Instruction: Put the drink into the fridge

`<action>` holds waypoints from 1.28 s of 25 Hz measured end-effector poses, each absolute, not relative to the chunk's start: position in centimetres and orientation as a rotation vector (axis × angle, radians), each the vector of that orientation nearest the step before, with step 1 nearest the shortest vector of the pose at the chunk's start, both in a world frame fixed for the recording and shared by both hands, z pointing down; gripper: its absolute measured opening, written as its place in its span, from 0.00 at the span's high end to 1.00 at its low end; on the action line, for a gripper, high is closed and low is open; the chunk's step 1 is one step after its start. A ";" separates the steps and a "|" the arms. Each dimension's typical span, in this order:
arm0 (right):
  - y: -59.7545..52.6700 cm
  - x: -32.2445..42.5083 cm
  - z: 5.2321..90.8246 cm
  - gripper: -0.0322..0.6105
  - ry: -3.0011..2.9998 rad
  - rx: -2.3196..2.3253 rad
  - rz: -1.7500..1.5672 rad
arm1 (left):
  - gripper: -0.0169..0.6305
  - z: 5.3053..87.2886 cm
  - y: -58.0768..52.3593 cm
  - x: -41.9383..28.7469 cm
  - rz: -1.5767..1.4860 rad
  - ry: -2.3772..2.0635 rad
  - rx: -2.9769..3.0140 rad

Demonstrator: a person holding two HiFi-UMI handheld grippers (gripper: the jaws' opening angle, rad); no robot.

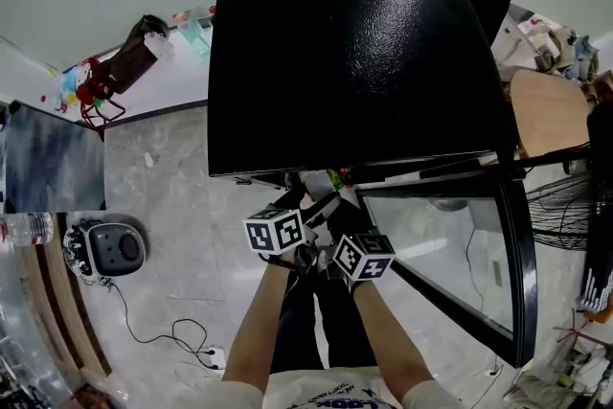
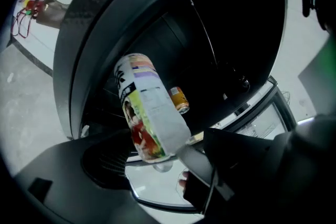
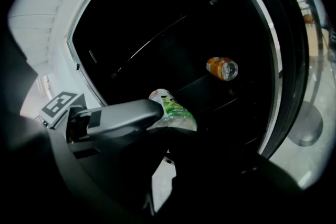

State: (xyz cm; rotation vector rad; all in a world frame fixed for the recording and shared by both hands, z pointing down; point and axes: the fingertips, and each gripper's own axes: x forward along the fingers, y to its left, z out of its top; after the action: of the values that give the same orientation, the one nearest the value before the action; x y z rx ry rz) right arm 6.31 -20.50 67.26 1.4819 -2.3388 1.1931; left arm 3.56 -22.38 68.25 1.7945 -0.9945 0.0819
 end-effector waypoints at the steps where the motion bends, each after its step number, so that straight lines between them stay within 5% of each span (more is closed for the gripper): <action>1: -20.7 6.2 67.1 0.95 -2.350 1.472 1.175 | 0.29 68.2 -22.3 3.4 0.073 -1.005 1.795; 19: -23.2 3.8 67.0 0.95 -2.415 1.333 0.821 | 0.30 63.2 -17.9 -2.5 0.225 -1.313 2.096; 26: -24.1 2.8 66.9 0.95 -2.444 1.326 0.695 | 0.78 60.9 -16.2 -3.2 0.351 -1.452 2.236; 32: -25.0 2.6 67.2 0.95 -2.436 1.337 0.667 | 0.96 61.1 -15.6 -5.1 0.358 -1.546 2.160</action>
State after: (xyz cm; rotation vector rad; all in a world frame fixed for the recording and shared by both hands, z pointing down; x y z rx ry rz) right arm 2.62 -24.98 67.16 1.3366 -2.4355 0.6667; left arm -5.09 -15.59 61.12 2.1598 -1.5458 0.3583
